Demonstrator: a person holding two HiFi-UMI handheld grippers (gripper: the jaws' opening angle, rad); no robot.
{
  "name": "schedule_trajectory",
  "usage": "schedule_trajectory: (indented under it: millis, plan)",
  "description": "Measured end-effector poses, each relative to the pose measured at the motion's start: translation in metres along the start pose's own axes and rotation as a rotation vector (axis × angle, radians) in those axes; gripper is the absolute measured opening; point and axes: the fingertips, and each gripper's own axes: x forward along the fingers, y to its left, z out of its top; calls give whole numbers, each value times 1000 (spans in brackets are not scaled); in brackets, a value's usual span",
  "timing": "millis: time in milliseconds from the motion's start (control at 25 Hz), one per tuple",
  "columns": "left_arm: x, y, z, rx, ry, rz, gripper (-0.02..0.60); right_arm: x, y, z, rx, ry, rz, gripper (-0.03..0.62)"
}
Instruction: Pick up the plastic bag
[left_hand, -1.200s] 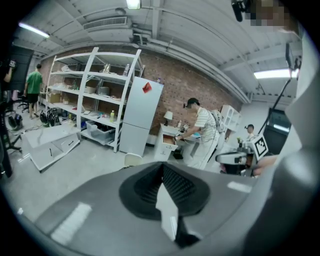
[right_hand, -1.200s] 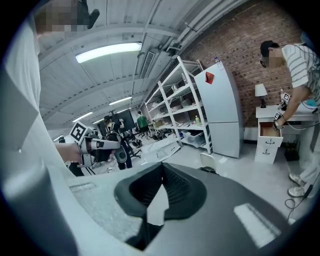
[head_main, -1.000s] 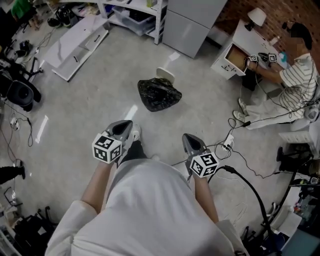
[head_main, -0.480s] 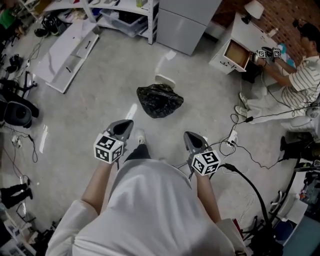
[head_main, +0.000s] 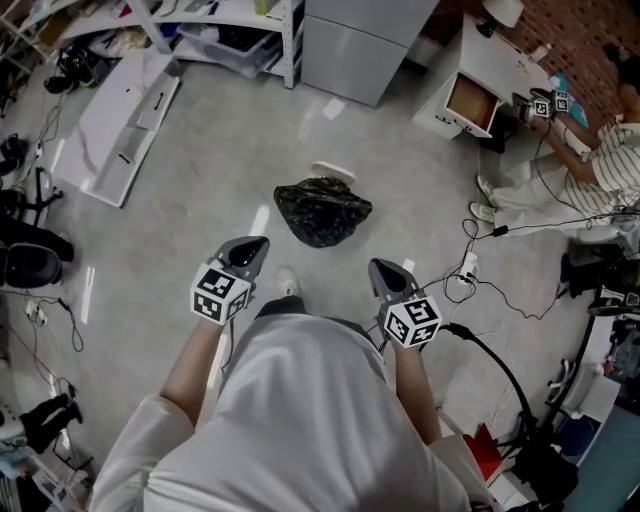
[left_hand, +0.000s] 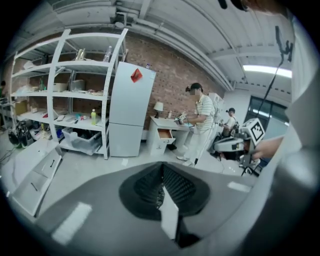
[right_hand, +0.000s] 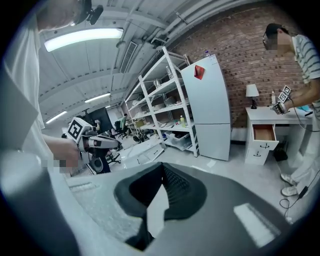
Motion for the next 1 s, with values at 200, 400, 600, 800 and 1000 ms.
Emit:
schedule_trajectory:
  millis: [200, 400, 600, 800, 1000]
  plan:
    - [6, 36, 3, 8, 13, -30, 3, 37, 6, 11, -8, 17, -26, 2]
    - [12, 52, -2, -3, 33, -44, 3, 48, 5, 10, -3, 39, -44, 2]
    - [23, 57, -7, -27, 52, -41, 3, 49, -9, 7, 14, 68, -58, 2]
    - [42, 53, -6, -42, 69, -21, 3, 50, -41, 5, 24, 94, -49, 2]
    - [60, 50, -12, -74, 79, 29, 3, 59, -68, 2, 0, 137, 9, 2]
